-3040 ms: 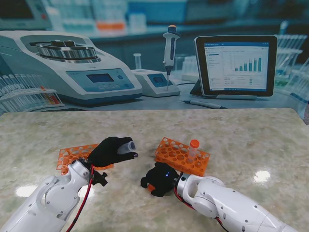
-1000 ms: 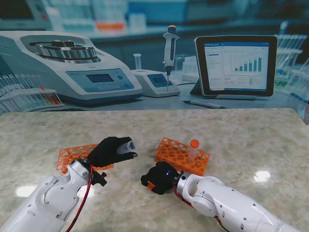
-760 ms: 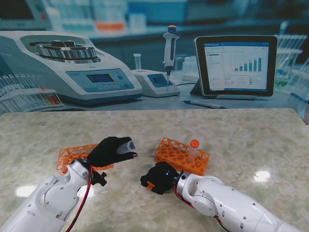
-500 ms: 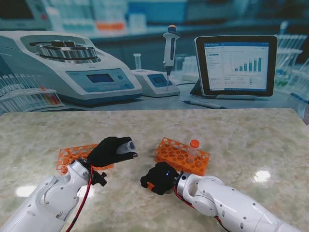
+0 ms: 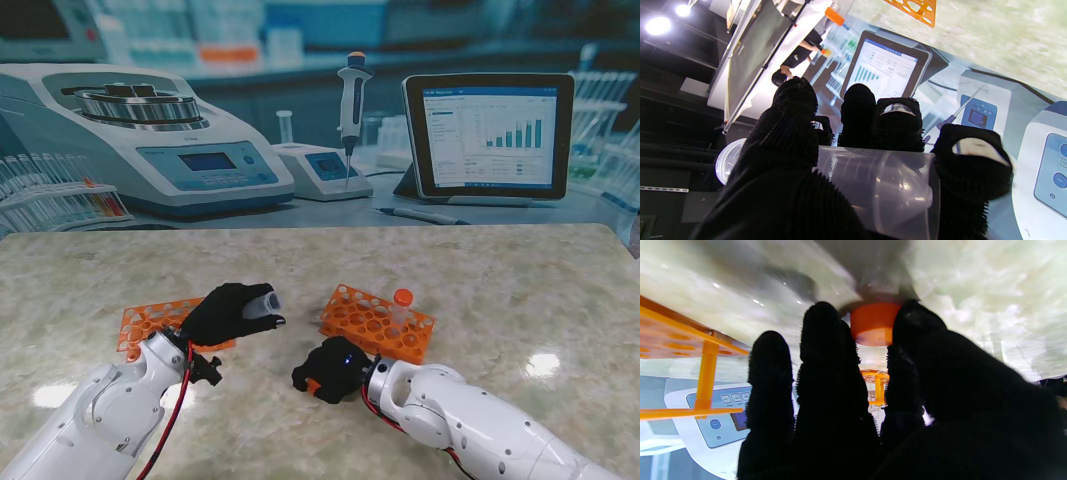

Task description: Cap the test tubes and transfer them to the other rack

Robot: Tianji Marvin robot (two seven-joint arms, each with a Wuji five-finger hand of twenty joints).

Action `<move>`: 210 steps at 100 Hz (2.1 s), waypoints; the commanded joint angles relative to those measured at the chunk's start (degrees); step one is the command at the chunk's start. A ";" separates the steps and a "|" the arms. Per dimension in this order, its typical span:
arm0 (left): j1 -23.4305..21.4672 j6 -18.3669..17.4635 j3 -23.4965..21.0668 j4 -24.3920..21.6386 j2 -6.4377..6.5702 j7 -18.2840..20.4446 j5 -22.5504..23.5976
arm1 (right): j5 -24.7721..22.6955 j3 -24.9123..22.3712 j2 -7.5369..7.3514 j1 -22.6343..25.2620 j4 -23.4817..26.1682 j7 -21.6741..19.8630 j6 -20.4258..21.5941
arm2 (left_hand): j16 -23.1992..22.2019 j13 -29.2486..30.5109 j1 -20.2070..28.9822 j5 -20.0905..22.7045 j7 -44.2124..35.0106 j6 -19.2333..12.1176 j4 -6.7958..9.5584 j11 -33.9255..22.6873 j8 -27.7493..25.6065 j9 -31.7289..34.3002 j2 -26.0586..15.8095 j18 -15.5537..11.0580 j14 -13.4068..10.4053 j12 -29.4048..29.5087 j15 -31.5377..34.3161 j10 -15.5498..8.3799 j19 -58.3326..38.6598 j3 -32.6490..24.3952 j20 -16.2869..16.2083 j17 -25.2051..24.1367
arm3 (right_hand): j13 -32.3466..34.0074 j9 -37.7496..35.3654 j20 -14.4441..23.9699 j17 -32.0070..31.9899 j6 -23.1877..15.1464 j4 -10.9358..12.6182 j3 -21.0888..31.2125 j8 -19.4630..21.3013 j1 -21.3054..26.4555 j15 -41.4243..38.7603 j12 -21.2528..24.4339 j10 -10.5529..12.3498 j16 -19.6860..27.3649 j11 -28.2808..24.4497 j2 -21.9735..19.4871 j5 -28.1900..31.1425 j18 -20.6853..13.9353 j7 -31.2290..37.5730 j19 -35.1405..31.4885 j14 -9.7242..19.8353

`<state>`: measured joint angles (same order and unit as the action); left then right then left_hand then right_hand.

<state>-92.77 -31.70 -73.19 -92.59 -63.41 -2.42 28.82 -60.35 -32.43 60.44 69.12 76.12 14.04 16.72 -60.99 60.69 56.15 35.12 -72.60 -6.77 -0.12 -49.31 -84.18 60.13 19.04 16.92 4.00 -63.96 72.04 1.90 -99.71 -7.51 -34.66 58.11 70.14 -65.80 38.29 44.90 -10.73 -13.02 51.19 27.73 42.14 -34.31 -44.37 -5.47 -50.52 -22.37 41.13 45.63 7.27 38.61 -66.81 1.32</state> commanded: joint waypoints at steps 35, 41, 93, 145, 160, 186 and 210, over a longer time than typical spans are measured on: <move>-0.11 0.06 0.03 -0.24 0.09 0.27 -0.05 | -0.16 -1.73 -0.02 1.44 1.34 -0.87 0.74 | 0.60 0.69 0.19 0.72 -4.29 -3.38 -0.57 0.66 -2.90 0.29 -2.81 -1.66 -0.79 0.42 -0.22 -1.97 -5.31 0.05 1.33 1.23 | 2.03 -5.27 -1.11 0.90 -2.23 3.15 10.29 3.63 9.33 -2.26 -0.65 7.31 -0.03 -3.27 -1.15 6.82 -0.55 3.25 -1.71 1.00; -0.08 0.03 0.05 -0.21 0.09 0.26 -0.07 | -0.25 -2.05 -0.05 1.61 1.62 -0.97 0.81 | 0.60 0.69 0.17 0.69 -4.28 -3.41 -0.57 0.67 -2.90 0.29 -2.86 -1.66 -0.79 0.42 -0.22 -1.98 -5.31 0.05 1.33 1.23 | 2.10 -5.39 -1.15 1.00 -2.37 3.16 10.37 3.74 9.20 -2.28 -0.59 7.55 0.05 -3.29 -0.97 6.96 -0.59 3.14 -1.67 0.99; 0.04 -0.16 0.09 -0.07 0.11 0.29 -0.02 | -0.18 -2.97 -0.14 1.80 2.49 -2.00 1.77 | 0.60 0.69 0.20 0.70 -4.29 -3.37 -0.57 0.64 -2.89 0.31 -2.85 -1.66 -0.79 0.41 -0.22 -2.00 -5.31 0.07 1.33 1.23 | 2.29 -5.74 -1.28 1.27 -2.45 3.14 11.19 4.45 9.14 -2.72 -0.45 7.46 0.43 -3.60 -0.38 7.61 -0.72 2.56 -1.51 1.01; 0.01 -0.14 0.11 -0.13 0.11 0.30 0.01 | 0.61 -2.56 -0.14 1.62 2.25 -3.06 2.20 | 0.60 0.69 0.23 0.70 -4.29 -3.44 -0.56 0.69 -2.88 0.26 -2.81 -1.66 -0.79 0.43 -0.22 -1.99 -5.31 0.05 1.33 1.23 | 2.23 -5.65 -1.24 1.27 -2.42 3.14 11.27 4.88 9.17 -2.90 -0.50 7.41 0.47 -3.72 -0.36 7.69 -0.59 2.32 -1.53 0.98; -0.01 -0.16 0.09 -0.15 0.10 0.26 0.04 | 0.81 -2.31 -0.07 1.54 2.08 -2.91 2.19 | 0.60 0.69 0.17 0.67 -4.27 -3.42 -0.57 0.69 -2.88 0.28 -2.84 -1.66 -0.79 0.43 -0.22 -1.98 -5.31 0.07 1.33 1.23 | 2.22 -5.59 -1.24 1.27 -2.50 3.16 11.27 5.03 9.12 -2.92 -0.55 6.91 0.49 -3.79 -0.32 7.73 -0.59 2.25 -1.53 0.97; -0.03 -0.10 0.07 -0.17 0.11 0.24 0.09 | 1.55 -1.25 0.15 0.96 1.16 -2.68 2.21 | 0.60 0.69 0.14 0.73 -4.29 -3.43 -0.57 0.67 -2.87 0.31 -2.79 -1.66 -0.79 0.41 -0.22 -1.99 -5.31 0.07 1.33 1.23 | 2.10 -5.70 -1.25 1.16 -2.47 3.18 11.26 5.16 9.12 -2.91 -0.57 7.68 0.50 -3.89 -0.29 7.78 -0.64 2.24 -1.45 0.93; -0.04 -0.09 0.04 -0.16 0.10 0.23 0.10 | 2.70 0.97 0.37 -0.58 -0.14 -3.23 2.55 | 0.60 0.69 0.19 0.69 -4.26 -3.37 -0.56 0.70 -2.86 0.26 -2.84 -1.66 -0.79 0.42 -0.22 -1.92 -5.31 0.01 1.33 1.23 | 2.07 -5.55 -1.27 1.00 -2.54 3.19 11.21 5.24 9.10 -2.88 -0.60 7.61 0.51 -3.89 -0.42 7.76 -0.68 2.17 -1.32 0.94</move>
<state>-92.68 -31.84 -73.14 -92.54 -63.40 -2.39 28.87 -57.71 -32.20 60.51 68.66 76.61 11.37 19.07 -60.99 60.69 56.15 35.12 -72.60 -6.79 -0.11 -49.32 -84.18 60.13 19.04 16.92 4.00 -63.96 72.04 1.84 -99.71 -7.51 -34.66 58.11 70.71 -66.38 37.61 45.63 -13.97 -13.09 53.65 31.70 42.93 -35.59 -44.76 -6.97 -50.47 -21.93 43.11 49.71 7.24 37.74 -66.81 0.78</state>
